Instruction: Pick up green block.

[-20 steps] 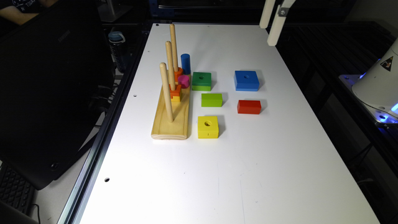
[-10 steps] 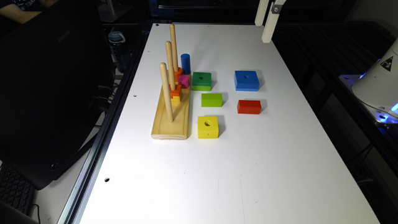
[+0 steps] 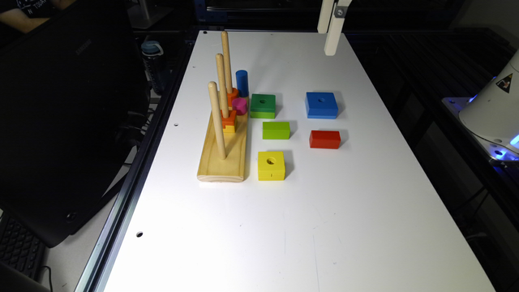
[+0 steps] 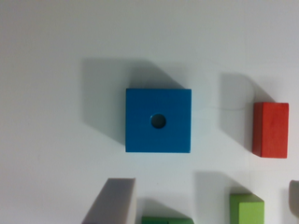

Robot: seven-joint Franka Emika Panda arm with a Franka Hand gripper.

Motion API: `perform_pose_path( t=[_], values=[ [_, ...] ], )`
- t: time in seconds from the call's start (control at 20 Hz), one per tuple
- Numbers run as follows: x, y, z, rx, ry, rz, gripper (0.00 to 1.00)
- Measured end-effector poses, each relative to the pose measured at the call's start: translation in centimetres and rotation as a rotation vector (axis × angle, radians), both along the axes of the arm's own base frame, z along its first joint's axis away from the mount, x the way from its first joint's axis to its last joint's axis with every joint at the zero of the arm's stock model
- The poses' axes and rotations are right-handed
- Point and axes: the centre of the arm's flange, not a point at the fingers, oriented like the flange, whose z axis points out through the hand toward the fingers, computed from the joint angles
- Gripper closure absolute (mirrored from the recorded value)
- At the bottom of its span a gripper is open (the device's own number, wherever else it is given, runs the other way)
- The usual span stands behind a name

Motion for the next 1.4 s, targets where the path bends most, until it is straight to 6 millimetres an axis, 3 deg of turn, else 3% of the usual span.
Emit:
perform_pose_path(
  t=[1.05,1.4],
  values=[
    [4.9,-1.8,-0.1,-0.002,-0.007,0.0,0.0],
    [5.2,-2.1,-0.1,-0.002,-0.008,-0.002,0.0]
  ],
)
